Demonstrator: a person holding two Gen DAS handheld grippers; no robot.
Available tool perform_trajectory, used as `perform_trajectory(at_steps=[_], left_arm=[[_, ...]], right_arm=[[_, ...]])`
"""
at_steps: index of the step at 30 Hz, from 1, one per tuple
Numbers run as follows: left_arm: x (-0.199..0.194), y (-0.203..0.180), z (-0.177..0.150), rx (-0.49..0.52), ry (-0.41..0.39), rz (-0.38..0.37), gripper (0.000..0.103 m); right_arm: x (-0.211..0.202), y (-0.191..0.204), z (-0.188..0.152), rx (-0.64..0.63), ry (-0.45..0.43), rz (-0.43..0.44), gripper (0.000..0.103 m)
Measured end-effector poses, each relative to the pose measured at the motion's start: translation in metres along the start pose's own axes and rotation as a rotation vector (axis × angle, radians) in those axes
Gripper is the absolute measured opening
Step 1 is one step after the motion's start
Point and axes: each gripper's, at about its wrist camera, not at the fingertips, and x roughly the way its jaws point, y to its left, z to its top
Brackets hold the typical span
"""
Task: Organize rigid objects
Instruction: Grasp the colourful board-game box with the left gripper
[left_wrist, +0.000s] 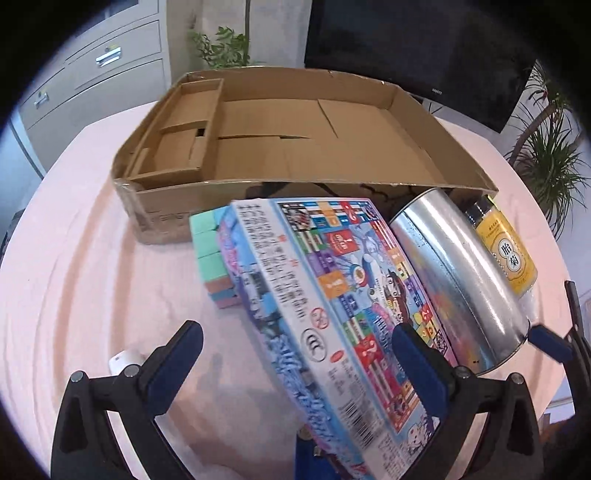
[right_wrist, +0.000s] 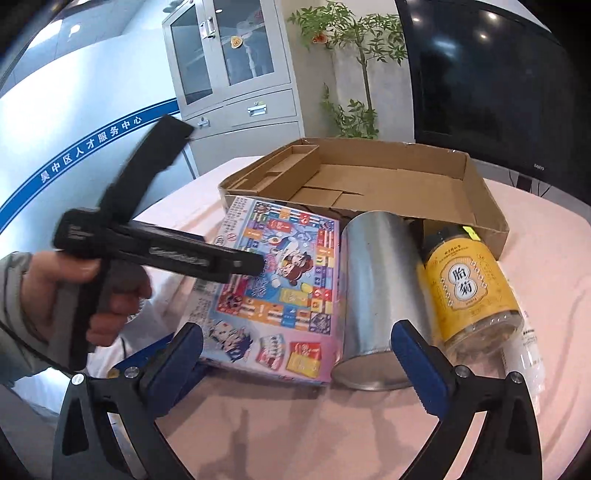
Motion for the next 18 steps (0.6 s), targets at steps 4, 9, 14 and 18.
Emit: perform_trajectory(at_steps=[4, 9, 14, 18], left_arm=[[0.004, 0.001, 0.001, -0.007, 0.011, -0.009, 0.101], [-0.004, 0.005, -0.005, -0.02, -0.003, -0.016, 0.101], [-0.014, 0.004, -0.015, -0.024, -0.012, -0.029, 0.101], [-0.008, 0.008, -0.022, -0.044, 0.01, -0.061, 0.101]], right_arm=[[-0.002, 0.006, -0.001, 0.014, 0.022, 0.039, 0.103], [-0.007, 0.001, -0.02, 0.106, 0.033, 0.093, 0.103], [-0.01, -0.02, -0.035, 0.234, 0.026, 0.128, 0.103], [0.0, -0.049, -0.039, 0.378, 0.054, 0.18, 0.103]])
